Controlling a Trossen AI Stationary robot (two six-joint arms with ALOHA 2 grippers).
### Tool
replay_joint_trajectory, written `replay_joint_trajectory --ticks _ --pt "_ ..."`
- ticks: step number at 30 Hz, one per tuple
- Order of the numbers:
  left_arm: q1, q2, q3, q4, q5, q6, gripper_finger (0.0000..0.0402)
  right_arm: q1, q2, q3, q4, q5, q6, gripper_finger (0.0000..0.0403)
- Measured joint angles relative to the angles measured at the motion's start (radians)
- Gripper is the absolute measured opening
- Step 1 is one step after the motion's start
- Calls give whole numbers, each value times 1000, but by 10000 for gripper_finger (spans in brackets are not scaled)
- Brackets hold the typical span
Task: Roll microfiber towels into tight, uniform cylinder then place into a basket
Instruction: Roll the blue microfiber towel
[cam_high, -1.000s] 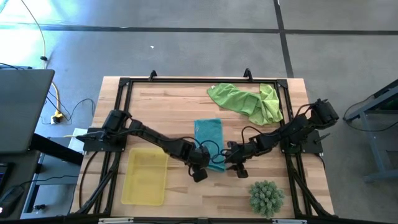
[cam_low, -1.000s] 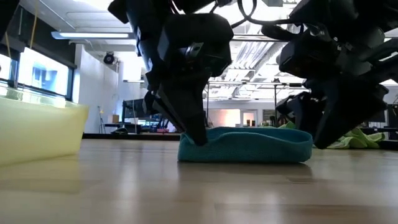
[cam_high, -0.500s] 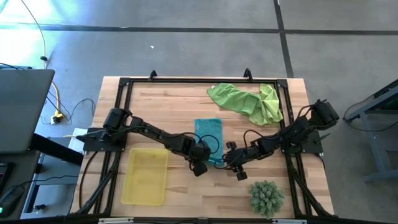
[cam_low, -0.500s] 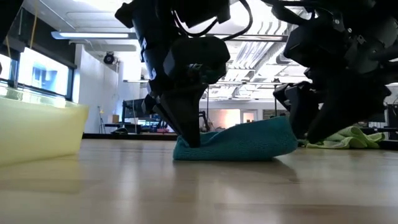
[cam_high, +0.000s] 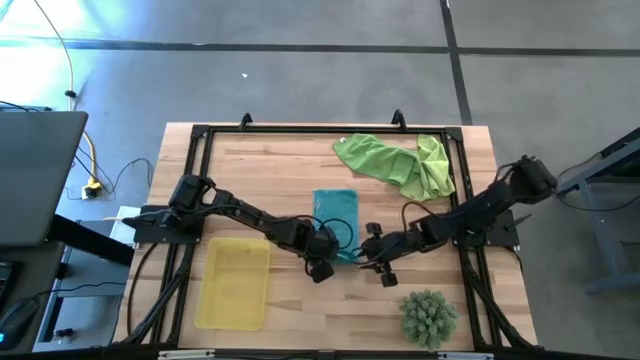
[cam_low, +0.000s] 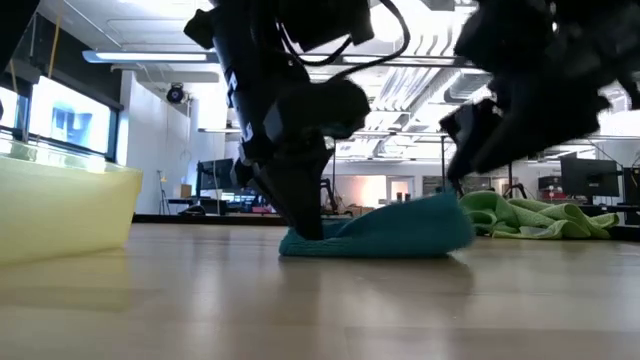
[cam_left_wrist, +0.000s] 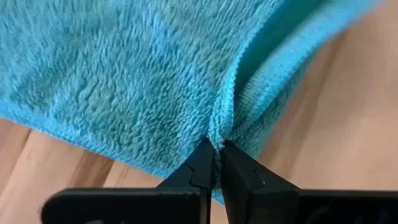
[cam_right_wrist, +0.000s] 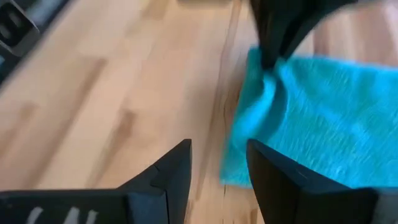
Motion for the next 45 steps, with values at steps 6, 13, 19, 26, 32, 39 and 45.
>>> replay_joint_trajectory --ticks 6,13,19,26,32,39,45 --pt "0 -1 0 -4 -15 0 10 0 -16 1 72 0 -6 144" --pt "0 -1 0 -5 -22 0 10 0 100 1 98 2 -10 144" --pt "0 -1 0 -6 -31 3 10 -1 151 1 92 137 -54 144" --pt "-1 -1 -1 -5 -33 34 10 -1 177 1 65 163 -88 144" --pt "-1 -1 -1 -5 -33 62 15 -1 180 1 30 161 -58 144" --pt "-1 -3 -1 -6 -24 79 48 -1 180 1 11 159 -43 144" --pt "-1 -3 44 -77 25 130 87 -1 180 1 2 159 -39 144"
